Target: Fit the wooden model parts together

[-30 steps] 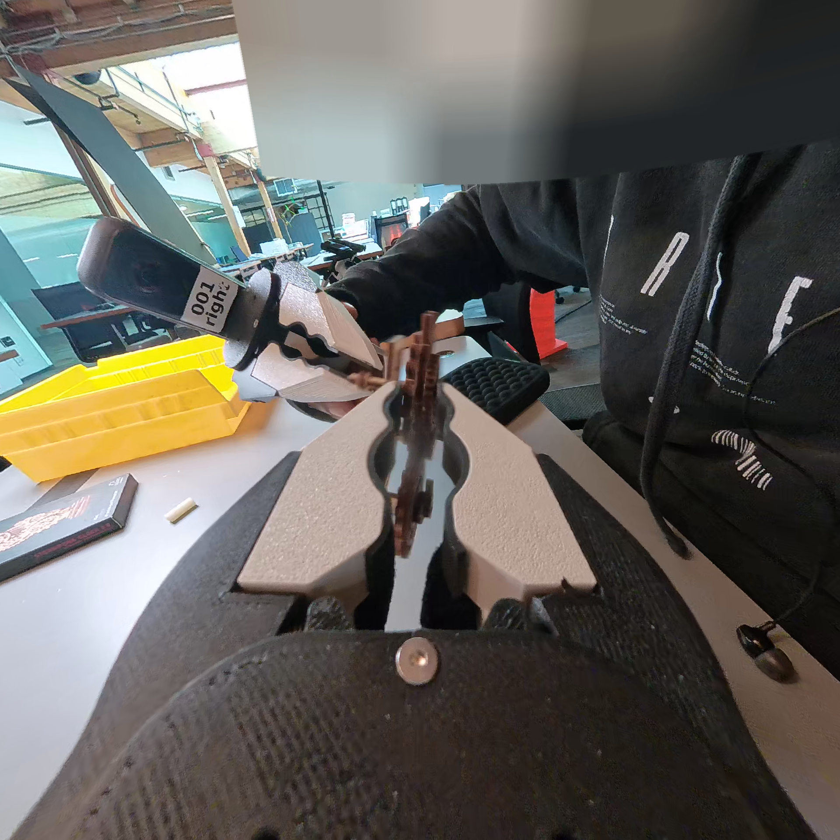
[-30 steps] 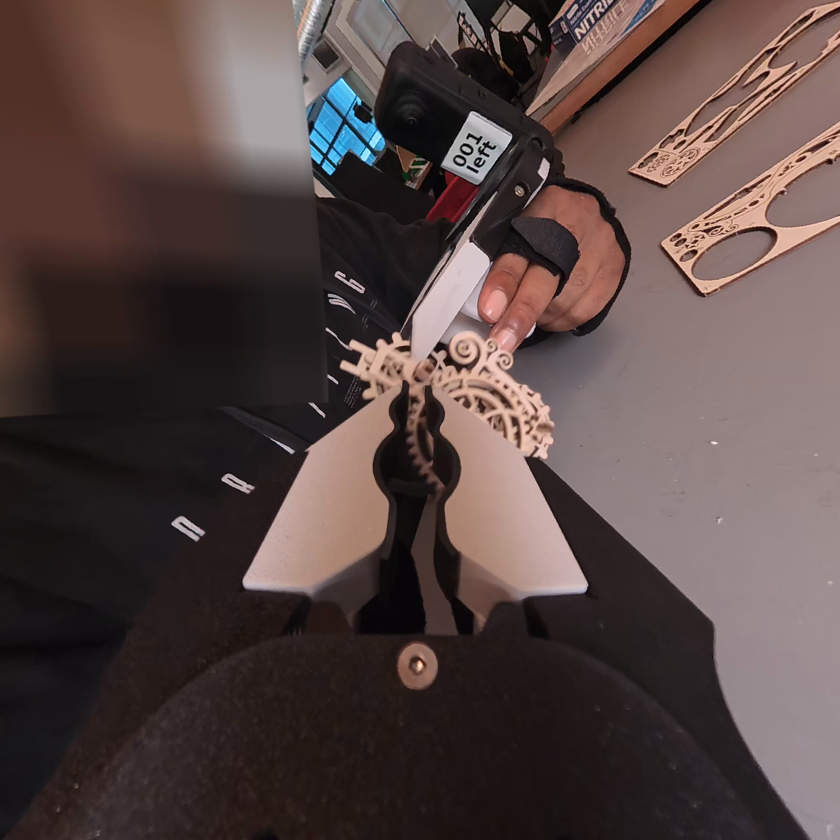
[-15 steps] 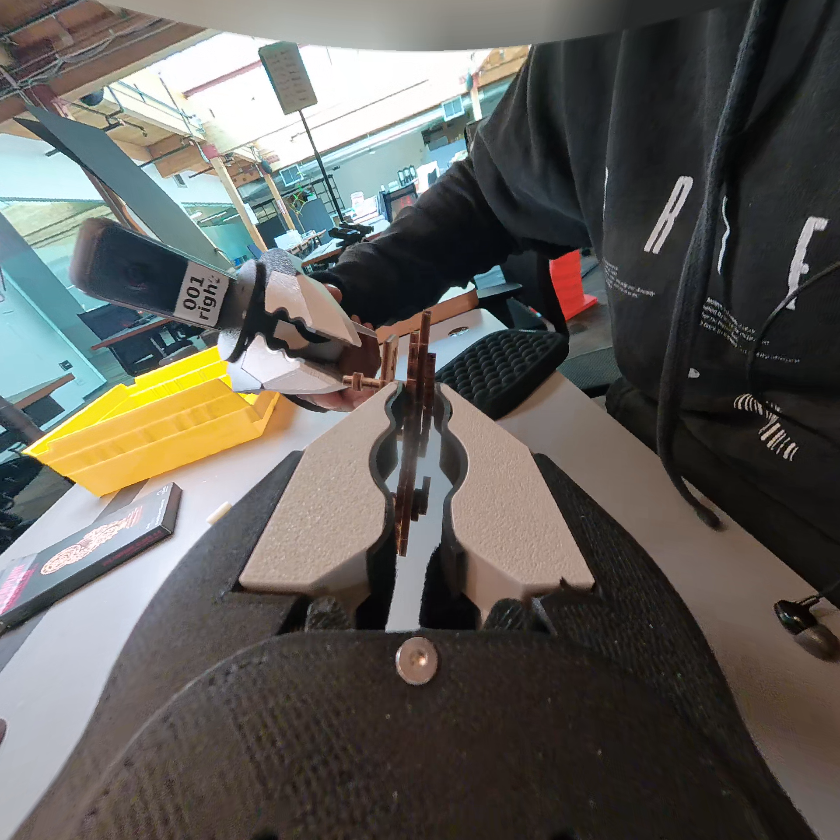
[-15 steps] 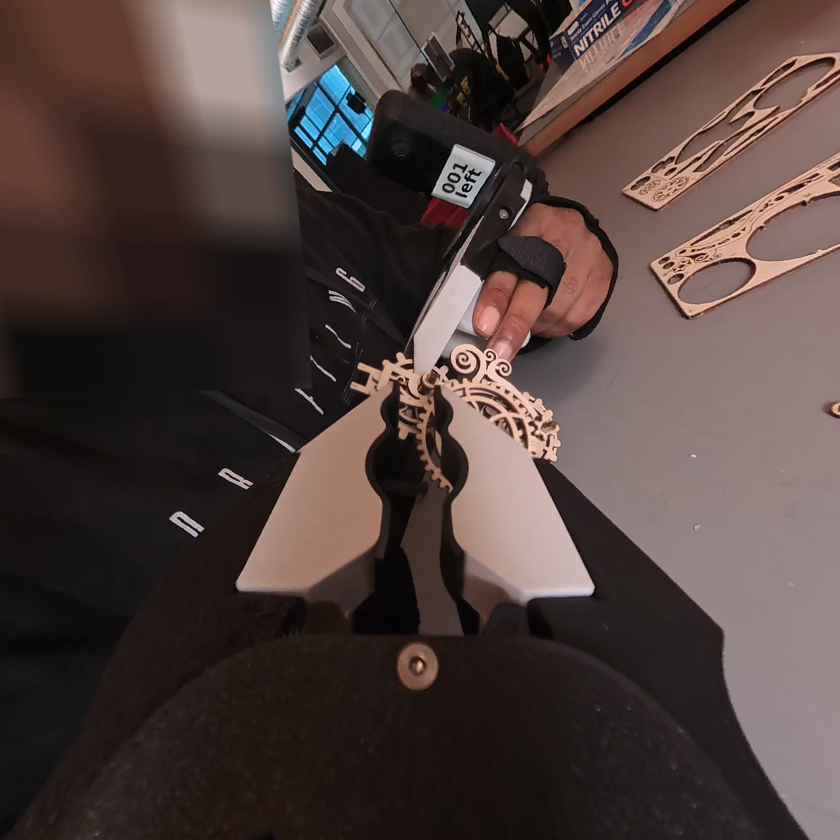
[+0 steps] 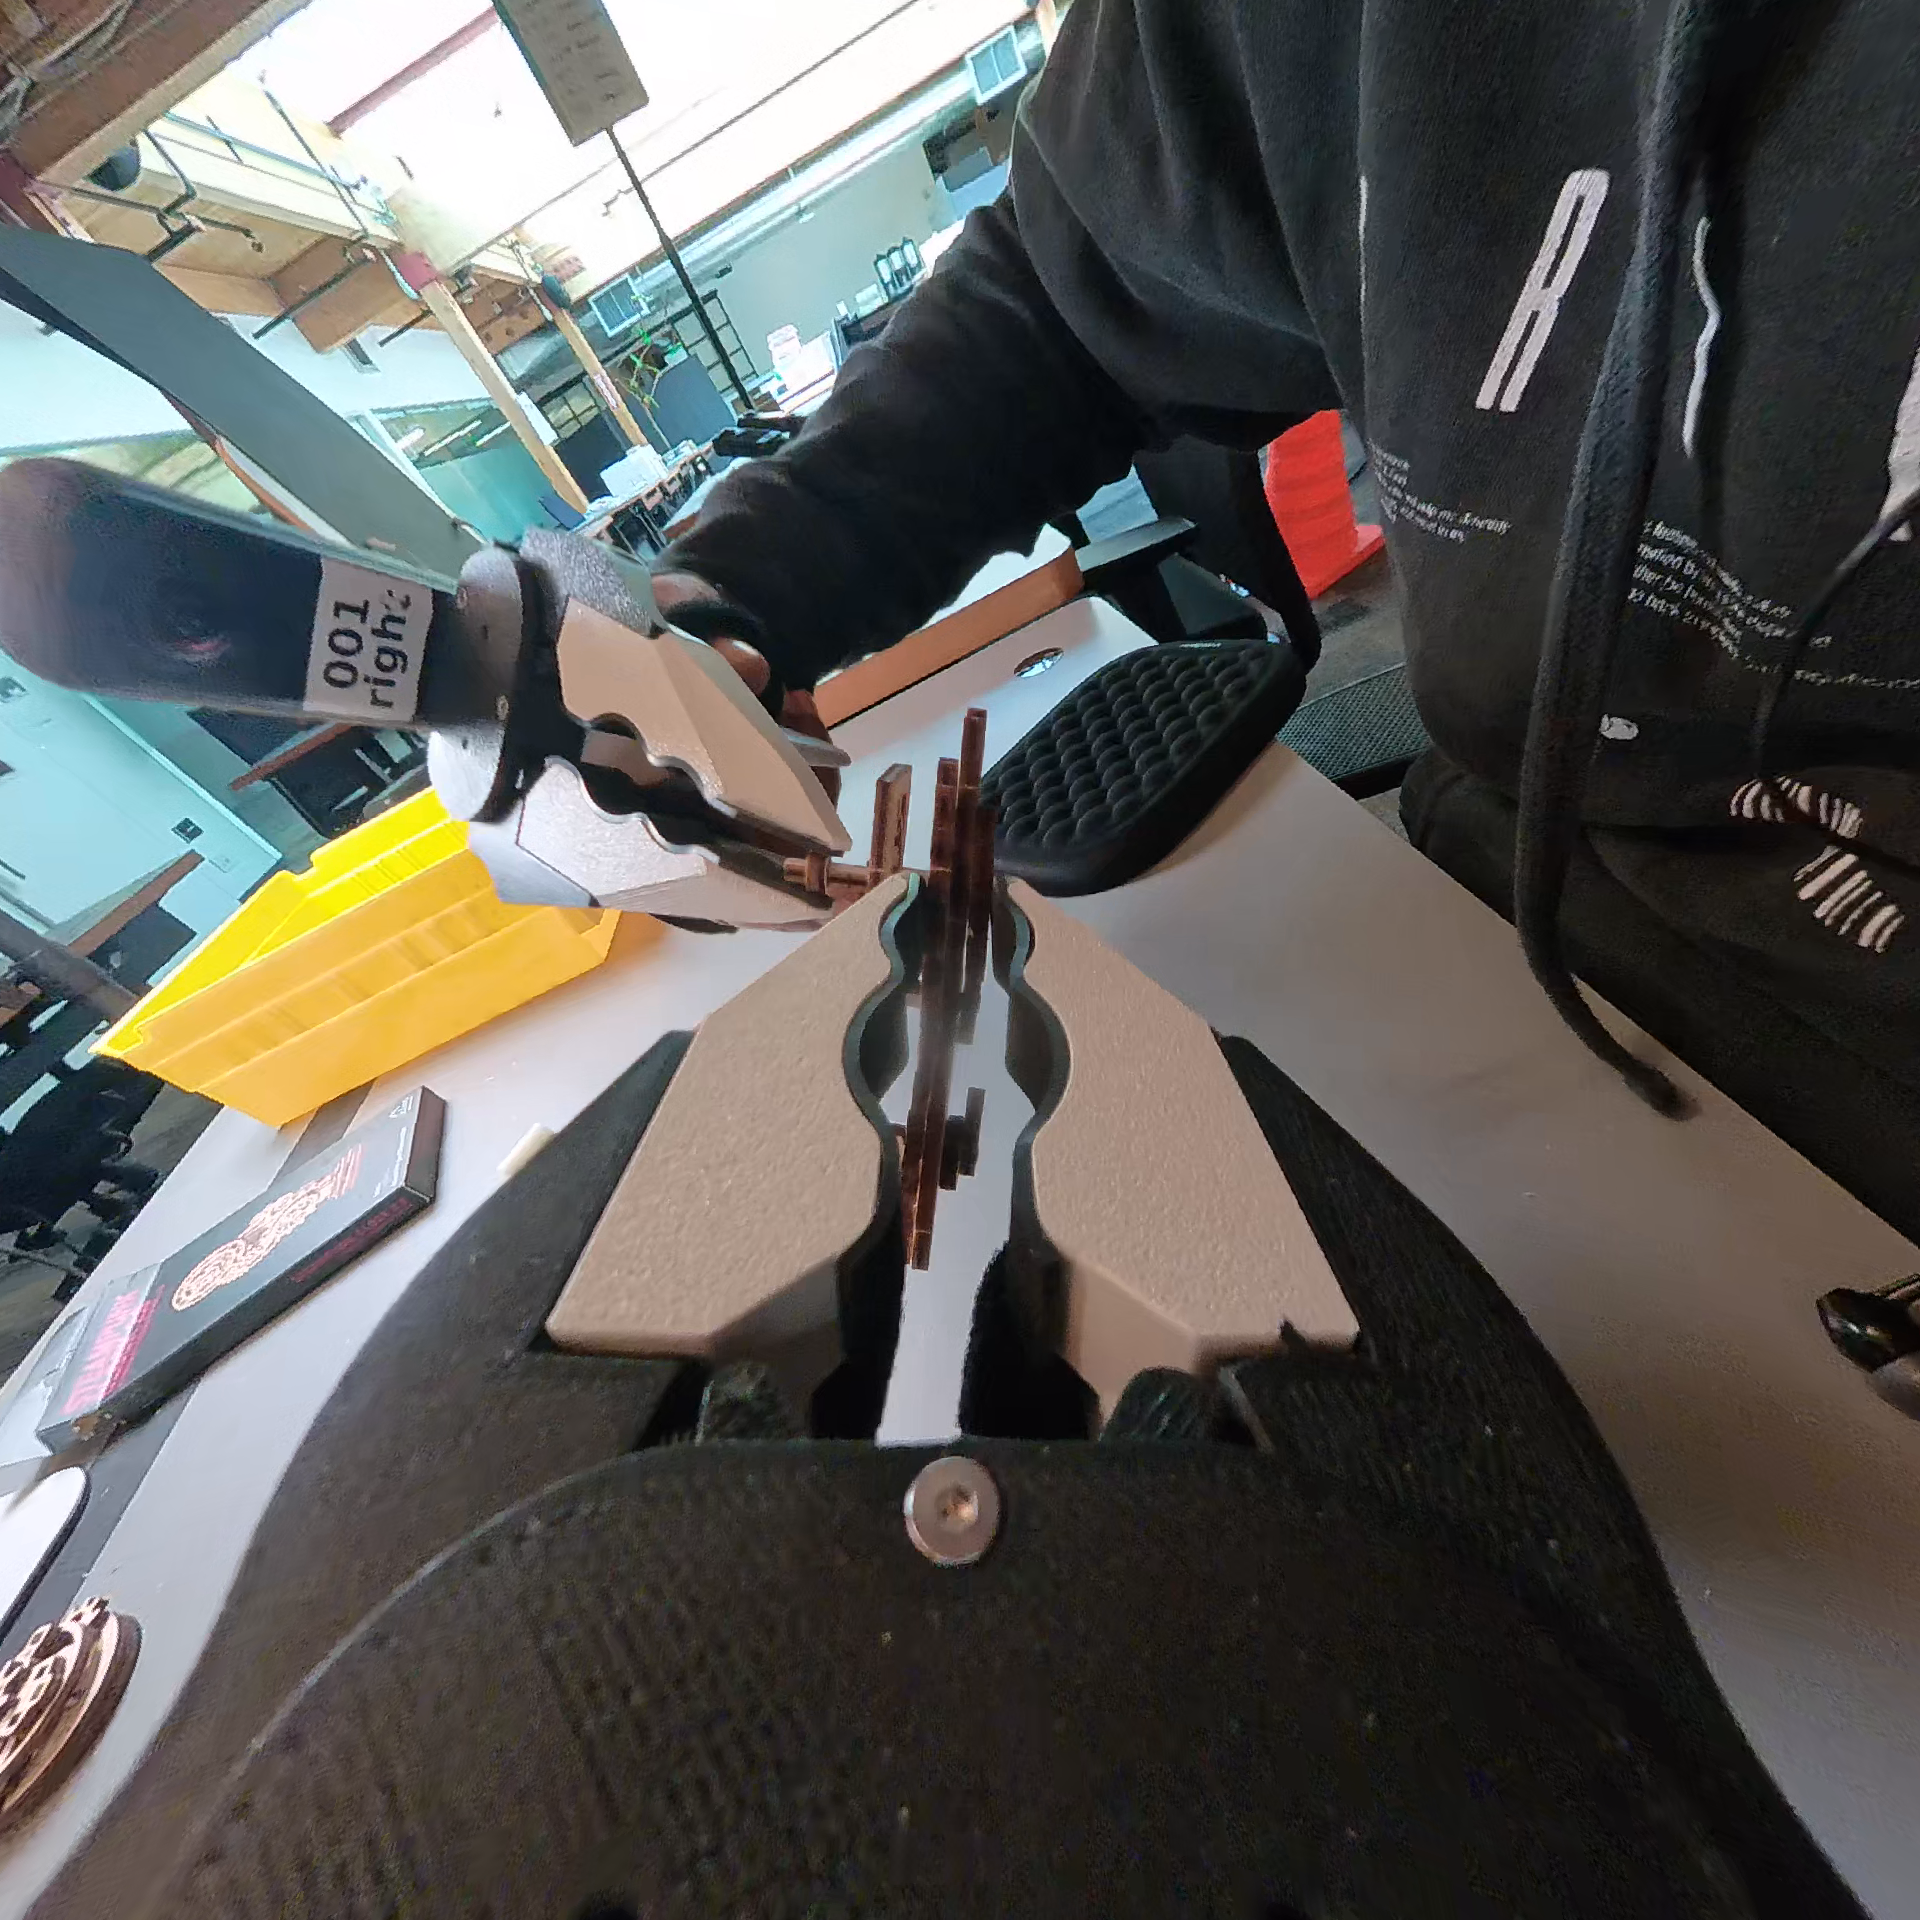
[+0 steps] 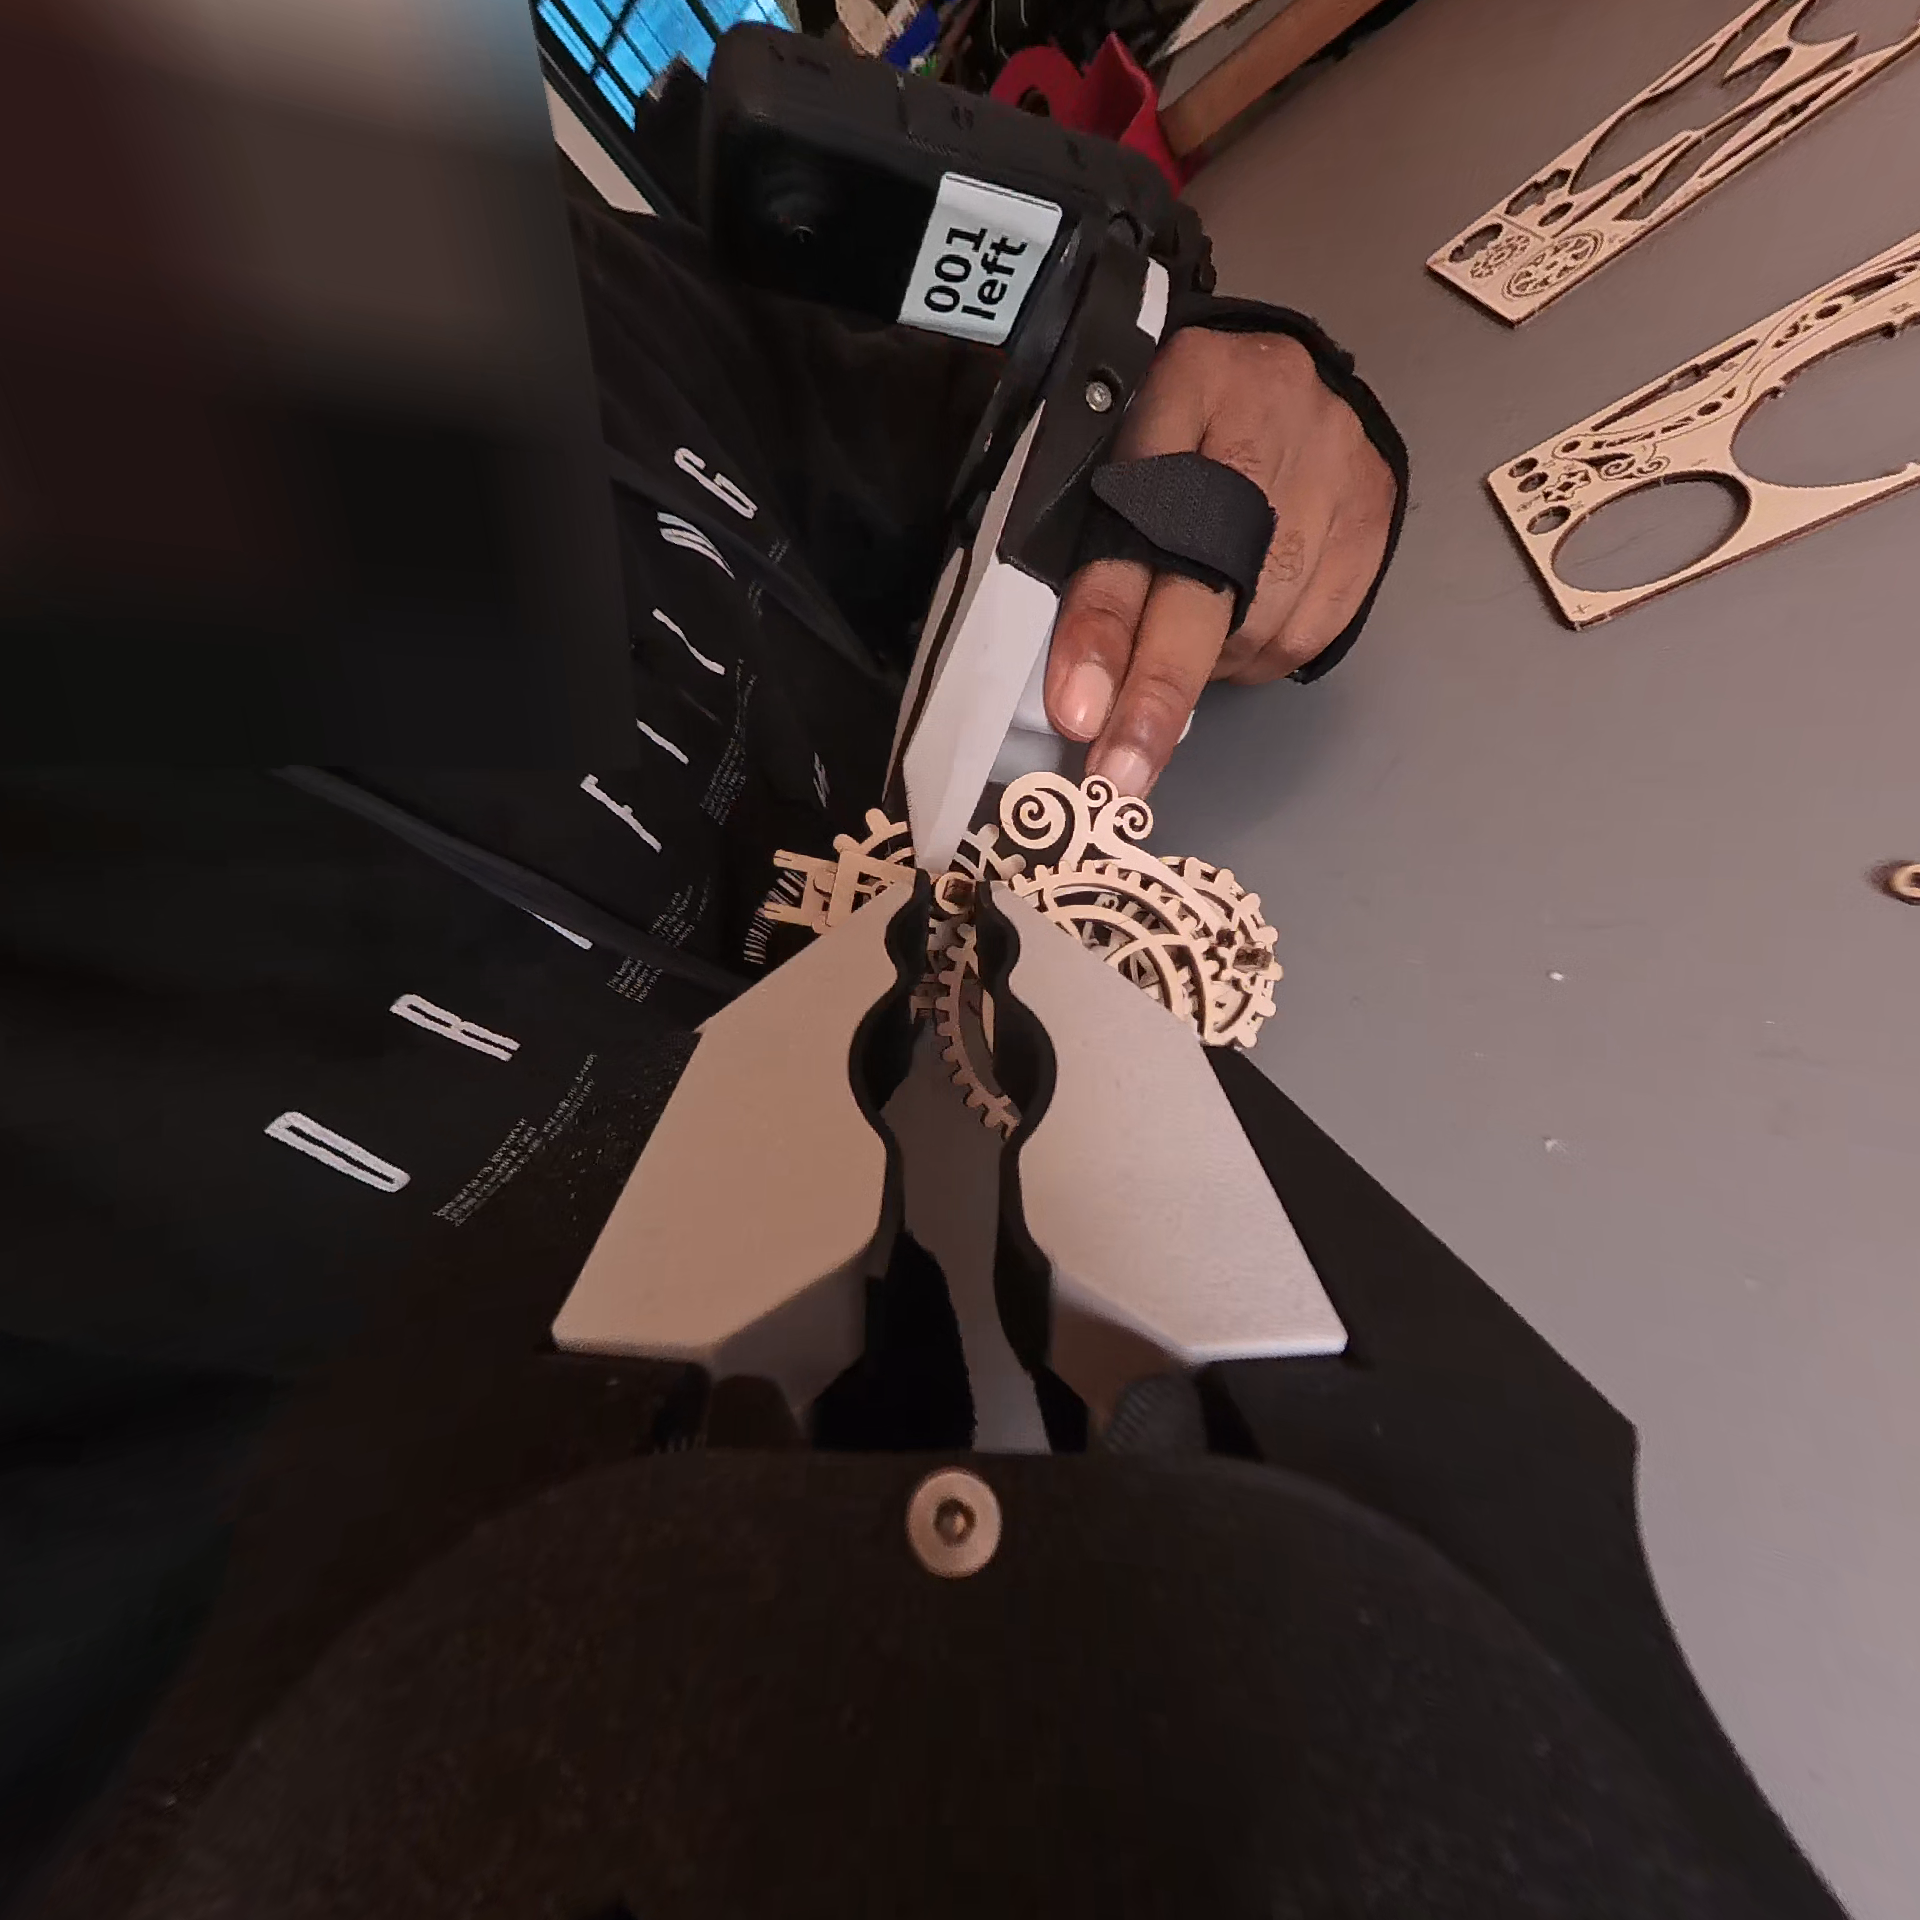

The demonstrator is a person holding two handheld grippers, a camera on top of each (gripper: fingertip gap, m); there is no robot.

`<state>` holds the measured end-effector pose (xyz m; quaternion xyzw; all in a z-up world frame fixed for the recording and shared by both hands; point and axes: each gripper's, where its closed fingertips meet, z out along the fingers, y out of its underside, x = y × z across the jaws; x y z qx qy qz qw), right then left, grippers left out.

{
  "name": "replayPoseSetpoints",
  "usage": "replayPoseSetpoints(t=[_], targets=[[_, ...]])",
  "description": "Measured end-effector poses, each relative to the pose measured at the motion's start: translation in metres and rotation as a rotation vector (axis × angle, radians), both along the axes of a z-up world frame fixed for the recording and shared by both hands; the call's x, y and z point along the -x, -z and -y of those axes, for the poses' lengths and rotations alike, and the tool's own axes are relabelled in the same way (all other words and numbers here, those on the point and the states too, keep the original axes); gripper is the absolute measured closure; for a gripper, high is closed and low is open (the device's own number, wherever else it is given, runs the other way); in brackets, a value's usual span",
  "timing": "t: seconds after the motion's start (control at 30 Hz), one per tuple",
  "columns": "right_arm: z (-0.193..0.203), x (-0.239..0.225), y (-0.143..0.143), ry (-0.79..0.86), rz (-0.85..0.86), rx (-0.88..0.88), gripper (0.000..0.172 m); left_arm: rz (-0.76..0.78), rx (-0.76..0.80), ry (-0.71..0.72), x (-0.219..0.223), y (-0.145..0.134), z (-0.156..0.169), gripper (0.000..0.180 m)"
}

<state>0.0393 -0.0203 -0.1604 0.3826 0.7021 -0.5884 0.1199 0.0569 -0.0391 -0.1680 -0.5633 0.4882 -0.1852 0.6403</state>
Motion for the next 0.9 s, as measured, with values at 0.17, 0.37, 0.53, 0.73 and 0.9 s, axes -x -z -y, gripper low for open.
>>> replayPoseSetpoints(t=[0.17, 0.37, 0.53, 0.73, 0.9], targets=[[-0.017, 0.010, 0.014, 0.035, -0.112, -0.294, 0.166, 0.013, 0.082, -0.076, 0.021, 0.009, -0.016, 0.164], [-0.048, 0.026, 0.074, 0.002, -0.272, -0.897, 0.165, 0.176, 0.205, -0.215, 0.081, 0.003, -0.042, 0.154], [-0.052, 0.025, 0.107, -0.073, -0.320, -1.092, 0.165, 0.120, 0.303, -0.457, 0.122, 0.030, -0.068, 0.160], [-0.054, 0.027, 0.081, 0.051, -0.344, -1.016, 0.156, -0.073, 0.533, -0.650, 0.148, 0.096, -0.082, 0.155], [-0.054, 0.021, 0.062, 0.202, -0.380, -0.861, 0.157, -0.150, 0.627, -0.697, 0.152, 0.117, -0.090, 0.150]])
